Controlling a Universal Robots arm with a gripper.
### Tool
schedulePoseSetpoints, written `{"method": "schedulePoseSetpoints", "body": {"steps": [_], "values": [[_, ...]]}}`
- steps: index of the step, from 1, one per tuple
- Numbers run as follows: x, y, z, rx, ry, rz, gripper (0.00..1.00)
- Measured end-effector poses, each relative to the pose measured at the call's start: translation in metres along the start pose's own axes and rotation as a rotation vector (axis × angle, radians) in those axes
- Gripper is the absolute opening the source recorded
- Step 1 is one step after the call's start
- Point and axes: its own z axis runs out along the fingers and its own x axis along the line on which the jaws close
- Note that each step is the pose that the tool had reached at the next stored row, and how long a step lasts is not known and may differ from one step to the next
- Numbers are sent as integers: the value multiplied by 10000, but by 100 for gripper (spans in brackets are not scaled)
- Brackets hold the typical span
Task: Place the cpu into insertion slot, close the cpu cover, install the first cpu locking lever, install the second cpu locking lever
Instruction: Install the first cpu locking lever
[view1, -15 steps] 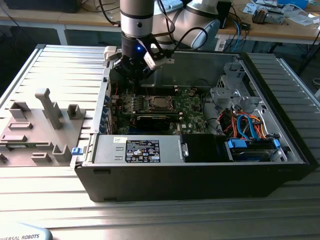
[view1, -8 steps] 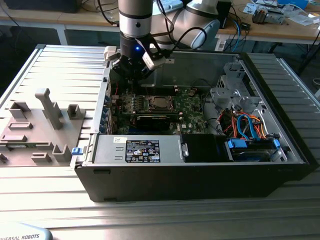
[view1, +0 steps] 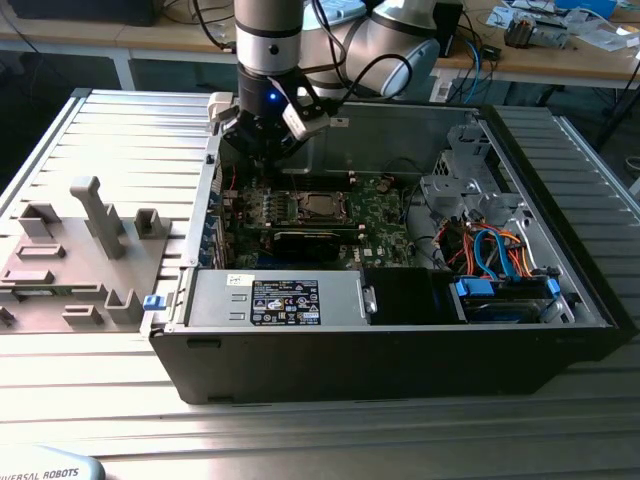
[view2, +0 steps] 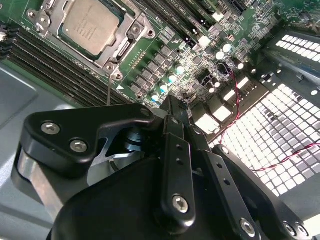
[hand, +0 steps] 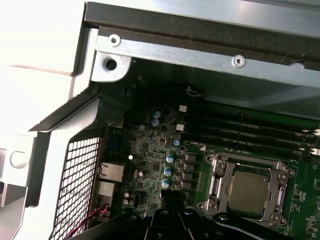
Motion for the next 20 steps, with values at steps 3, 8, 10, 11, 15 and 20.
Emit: {"method": "schedulePoseSetpoints", "body": {"steps": [3,8,10,11,15,20], "values": [[2,0,0,0,0,0,11],[4,2,0,0,-1,2,11],[5,2,0,0,0,0,11],[5,2,0,0,0,6,11],[-42,-4,0,-5,-1,246,11],[-89,14,10,-19,0,710,11]]}}
